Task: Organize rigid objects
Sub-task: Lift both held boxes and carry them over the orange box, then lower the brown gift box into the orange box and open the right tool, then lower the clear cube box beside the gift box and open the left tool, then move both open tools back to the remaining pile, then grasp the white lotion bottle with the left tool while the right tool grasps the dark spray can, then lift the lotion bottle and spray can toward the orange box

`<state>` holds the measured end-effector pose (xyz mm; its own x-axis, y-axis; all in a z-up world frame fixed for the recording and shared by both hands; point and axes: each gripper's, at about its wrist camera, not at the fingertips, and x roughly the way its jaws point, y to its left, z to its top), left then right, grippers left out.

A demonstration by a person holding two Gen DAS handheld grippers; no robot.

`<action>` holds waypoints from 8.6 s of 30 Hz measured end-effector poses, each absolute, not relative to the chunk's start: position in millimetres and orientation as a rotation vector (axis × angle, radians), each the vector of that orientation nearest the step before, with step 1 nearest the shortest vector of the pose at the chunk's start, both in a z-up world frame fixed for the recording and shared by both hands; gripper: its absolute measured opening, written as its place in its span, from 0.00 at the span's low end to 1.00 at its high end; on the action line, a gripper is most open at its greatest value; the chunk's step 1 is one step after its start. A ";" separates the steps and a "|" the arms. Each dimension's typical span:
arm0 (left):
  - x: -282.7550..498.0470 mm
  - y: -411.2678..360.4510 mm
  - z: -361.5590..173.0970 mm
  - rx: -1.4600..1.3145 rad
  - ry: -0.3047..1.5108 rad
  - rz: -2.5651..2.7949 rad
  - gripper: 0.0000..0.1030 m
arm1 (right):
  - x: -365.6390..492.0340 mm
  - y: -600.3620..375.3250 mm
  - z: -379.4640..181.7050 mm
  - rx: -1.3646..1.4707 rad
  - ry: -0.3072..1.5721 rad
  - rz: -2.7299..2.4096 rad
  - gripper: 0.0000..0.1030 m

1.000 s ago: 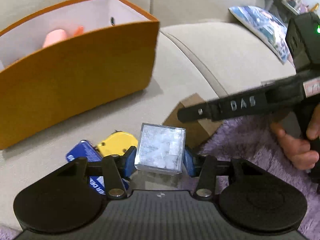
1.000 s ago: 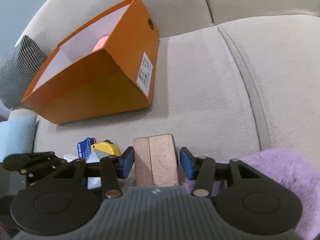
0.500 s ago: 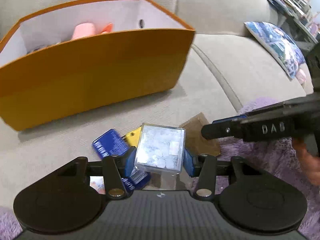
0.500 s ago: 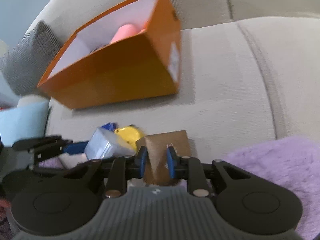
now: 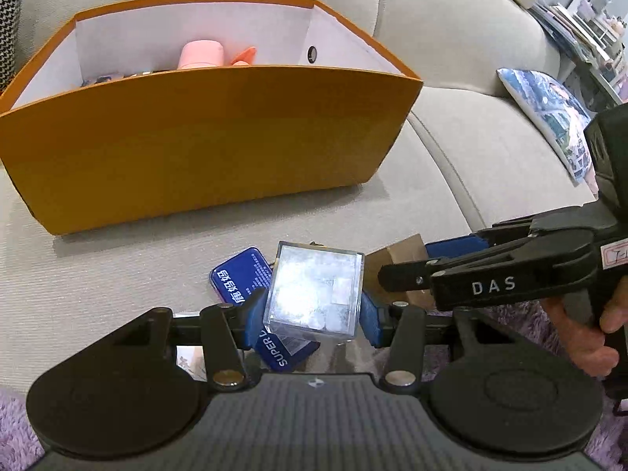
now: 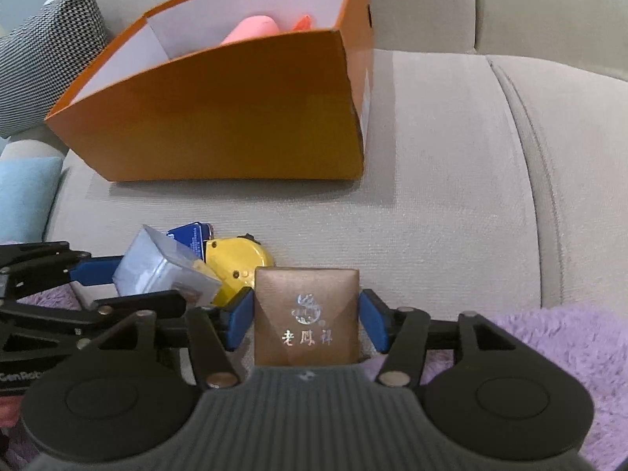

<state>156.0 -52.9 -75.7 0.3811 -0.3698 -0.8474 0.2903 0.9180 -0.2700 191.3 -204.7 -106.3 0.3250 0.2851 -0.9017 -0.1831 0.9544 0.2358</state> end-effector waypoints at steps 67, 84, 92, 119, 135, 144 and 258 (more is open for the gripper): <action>370.6 -26.6 -60.3 -0.035 1.083 -0.513 0.54 | 382.0 -95.2 -89.3 -1.240 0.985 0.940 0.58; 374.2 -32.9 -59.7 -0.051 1.088 -0.520 0.54 | 388.7 -116.2 -92.4 -1.268 0.813 0.883 0.38; 368.6 -40.9 -57.0 -0.048 1.107 -0.529 0.54 | 412.1 -125.3 -87.3 -1.055 0.842 0.748 0.16; 396.4 -104.2 -101.2 -0.212 1.309 -0.371 0.54 | 363.5 -221.1 -36.0 -0.148 0.789 0.300 0.21; 378.5 -91.5 -86.2 -0.136 1.332 -0.464 0.46 | 353.0 -237.2 -44.4 -0.041 0.853 0.295 0.25; 384.8 -107.1 -94.5 -0.094 1.311 -0.447 0.19 | 345.8 -236.2 -45.0 -0.037 0.865 0.298 0.25; 136.9 20.8 -105.8 -0.250 1.141 -0.318 0.28 | 128.0 -122.3 -120.0 0.126 1.073 0.376 0.39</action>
